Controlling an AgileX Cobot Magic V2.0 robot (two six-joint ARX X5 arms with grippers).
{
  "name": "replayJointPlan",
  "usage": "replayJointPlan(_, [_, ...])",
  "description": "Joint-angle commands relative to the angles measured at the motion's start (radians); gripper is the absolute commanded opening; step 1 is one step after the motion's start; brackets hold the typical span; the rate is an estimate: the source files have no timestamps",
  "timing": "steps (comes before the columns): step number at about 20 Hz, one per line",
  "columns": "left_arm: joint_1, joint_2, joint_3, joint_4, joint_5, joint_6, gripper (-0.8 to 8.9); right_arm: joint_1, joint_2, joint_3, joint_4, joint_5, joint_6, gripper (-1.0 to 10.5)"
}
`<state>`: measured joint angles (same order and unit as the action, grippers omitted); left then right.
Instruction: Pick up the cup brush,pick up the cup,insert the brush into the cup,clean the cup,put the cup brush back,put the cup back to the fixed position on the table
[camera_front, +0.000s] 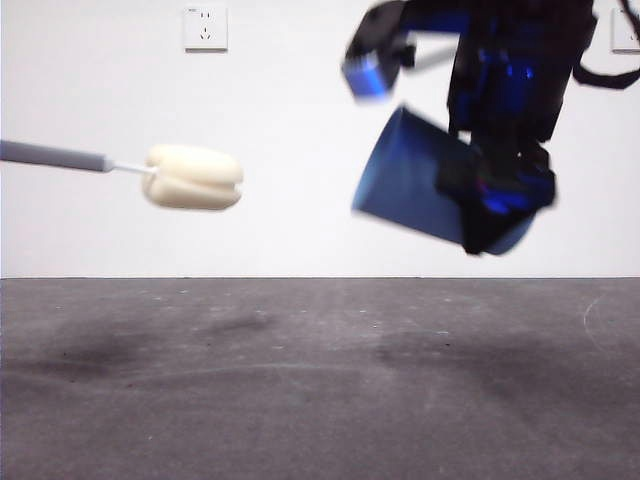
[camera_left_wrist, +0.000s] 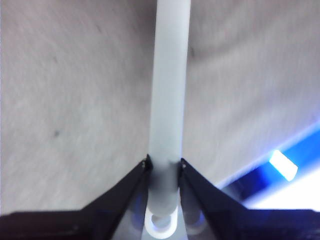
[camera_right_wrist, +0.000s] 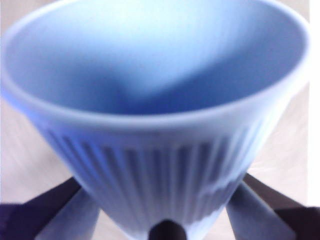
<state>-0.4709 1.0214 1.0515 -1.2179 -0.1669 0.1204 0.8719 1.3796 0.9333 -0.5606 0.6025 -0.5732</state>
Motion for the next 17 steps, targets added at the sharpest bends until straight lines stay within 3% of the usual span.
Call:
replayJointPlan(1, [0.038, 0.003, -0.016, 0.121, 0.085, -0.064, -0.08, 0.0, -0.086, 0.001, 0.008, -0.105, 0.436, -0.1])
replayJointPlan(3, [0.043, 0.01, -0.063, 0.243, 0.107, -0.14, -0.08, 0.0, -0.174, 0.001, 0.03, -0.175, 0.586, -0.1])
replayJointPlan(7, [0.046, 0.093, -0.134, 0.446, 0.121, -0.328, -0.08, 0.001, -0.336, 0.001, 0.1, -0.265, 0.708, -0.1])
replayJointPlan(11, [0.029, 0.225, -0.134, 0.607, 0.123, -0.469, -0.08, 0.001, -0.443, 0.001, 0.109, -0.265, 0.716, -0.1])
replayJointPlan(17, [0.006, 0.417, -0.134, 0.672, 0.111, -0.542, -0.08, 0.001, -0.496, 0.001, 0.106, -0.265, 0.715, -0.1])
